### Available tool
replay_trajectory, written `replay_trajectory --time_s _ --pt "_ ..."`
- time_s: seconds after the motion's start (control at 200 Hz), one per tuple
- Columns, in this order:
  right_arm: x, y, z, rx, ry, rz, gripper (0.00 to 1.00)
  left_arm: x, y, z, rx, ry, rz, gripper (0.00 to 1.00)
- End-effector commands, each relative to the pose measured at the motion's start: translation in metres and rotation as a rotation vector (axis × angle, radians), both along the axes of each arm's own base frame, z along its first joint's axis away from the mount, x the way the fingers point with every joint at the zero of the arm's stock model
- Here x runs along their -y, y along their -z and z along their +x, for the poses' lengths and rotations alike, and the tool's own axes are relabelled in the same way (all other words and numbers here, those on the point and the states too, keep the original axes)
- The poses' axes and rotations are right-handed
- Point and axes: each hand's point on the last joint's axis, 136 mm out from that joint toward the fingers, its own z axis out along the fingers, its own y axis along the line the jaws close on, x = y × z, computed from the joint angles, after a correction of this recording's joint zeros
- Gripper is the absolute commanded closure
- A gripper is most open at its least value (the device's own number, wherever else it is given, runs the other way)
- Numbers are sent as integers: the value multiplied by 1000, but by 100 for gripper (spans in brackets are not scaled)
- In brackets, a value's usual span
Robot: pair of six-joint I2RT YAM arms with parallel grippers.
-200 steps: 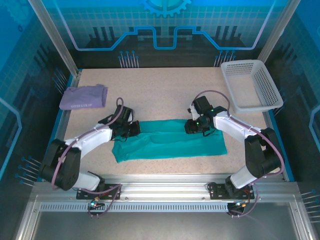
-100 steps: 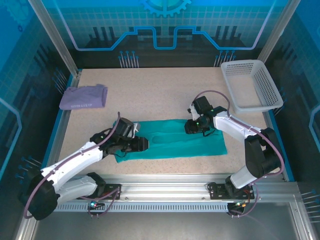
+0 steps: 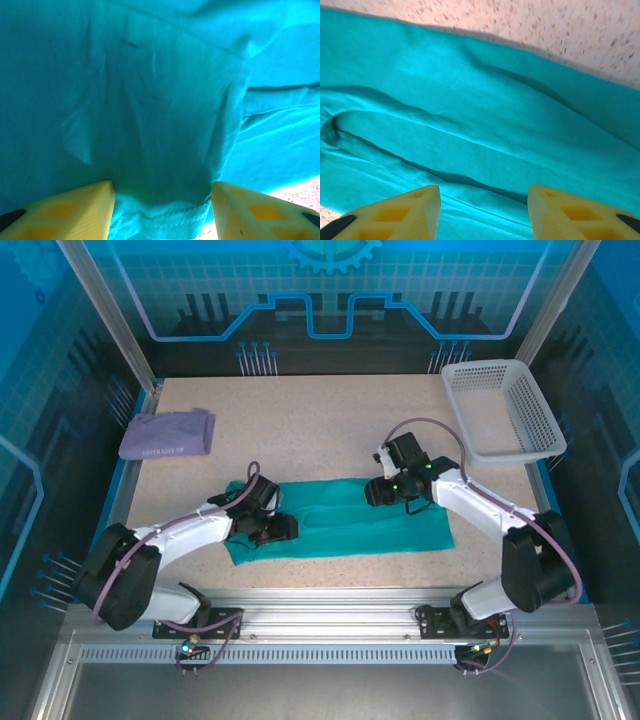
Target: Fold the inside-out t-shirt
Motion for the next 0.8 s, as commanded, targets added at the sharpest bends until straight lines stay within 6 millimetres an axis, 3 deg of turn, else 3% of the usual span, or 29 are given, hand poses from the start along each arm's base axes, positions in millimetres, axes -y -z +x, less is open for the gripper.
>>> replay_trajectory --time_s 0.0,0.09,0.16,0.29,0.41,0.54,0.655,0.795 --pt "-5 -17 5 88 -19 25 48 -9 -15 8 61 14 43 43" --pt "-8 -23 3 117 -35 26 47 -32 -36 25 159 -88 44 37" --pt "-8 -26 1 140 -42 23 44 -57 -42 35 207 -208 48 27" --pt "-13 -32 0 196 -55 44 32 -106 -35 49 225 -414 118 20" --pt "-18 -37 1 225 -77 56 25 -136 -19 58 190 -492 215 13" --pt "-18 -37 2 226 -93 37 25 -133 -1 65 121 -467 202 9" --pt "-17 -31 2 210 -90 24 24 -116 13 63 60 -410 138 5" --pt "-19 -23 2 188 -80 32 24 -92 20 56 21 -325 60 7"
